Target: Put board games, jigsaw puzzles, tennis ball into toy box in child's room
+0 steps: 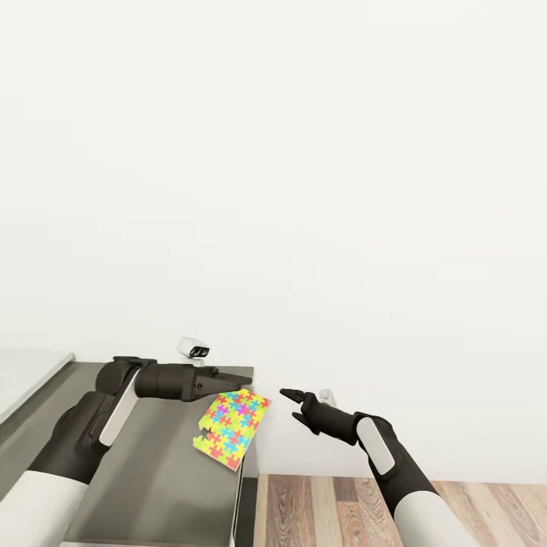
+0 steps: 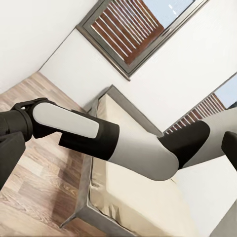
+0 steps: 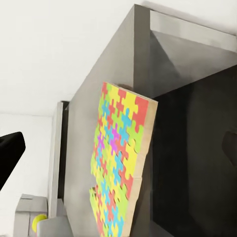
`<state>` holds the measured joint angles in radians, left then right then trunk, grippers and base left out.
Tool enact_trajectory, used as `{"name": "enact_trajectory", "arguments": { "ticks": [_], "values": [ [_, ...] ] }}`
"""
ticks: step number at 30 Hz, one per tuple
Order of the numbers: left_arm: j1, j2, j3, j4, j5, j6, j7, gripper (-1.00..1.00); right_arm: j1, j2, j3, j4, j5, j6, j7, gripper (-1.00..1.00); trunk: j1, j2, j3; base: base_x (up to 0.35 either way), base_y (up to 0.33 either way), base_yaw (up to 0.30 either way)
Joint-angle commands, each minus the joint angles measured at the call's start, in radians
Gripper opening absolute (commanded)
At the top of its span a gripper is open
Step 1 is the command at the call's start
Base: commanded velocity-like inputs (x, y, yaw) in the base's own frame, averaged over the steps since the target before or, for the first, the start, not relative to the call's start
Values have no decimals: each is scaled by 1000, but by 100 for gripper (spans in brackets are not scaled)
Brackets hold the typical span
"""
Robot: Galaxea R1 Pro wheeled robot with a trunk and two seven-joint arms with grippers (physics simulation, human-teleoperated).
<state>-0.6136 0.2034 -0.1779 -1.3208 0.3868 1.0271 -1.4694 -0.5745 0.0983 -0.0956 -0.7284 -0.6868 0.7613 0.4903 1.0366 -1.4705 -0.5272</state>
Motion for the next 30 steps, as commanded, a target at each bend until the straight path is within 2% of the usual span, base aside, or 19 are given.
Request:
{"name": "enact_trajectory", "arguments": {
  "ticks": [1, 16, 30],
  "values": [
    [-1, 1, -2, 0, 3, 10, -2, 100, -1, 1, -6, 0, 1, 7, 2, 100, 0, -1, -1, 0, 100, 0],
    [1, 1, -2, 0, 1, 9, 0, 100, -1, -7, -6, 0, 0, 7, 3, 100, 0, -1, -1, 29, 86, 0],
    [2, 3, 2, 1, 4, 11, 0, 100, -1, -11, -7, 0, -6, 8, 14, 100, 0, -1, -1, 7, 12, 0]
  ]
}}
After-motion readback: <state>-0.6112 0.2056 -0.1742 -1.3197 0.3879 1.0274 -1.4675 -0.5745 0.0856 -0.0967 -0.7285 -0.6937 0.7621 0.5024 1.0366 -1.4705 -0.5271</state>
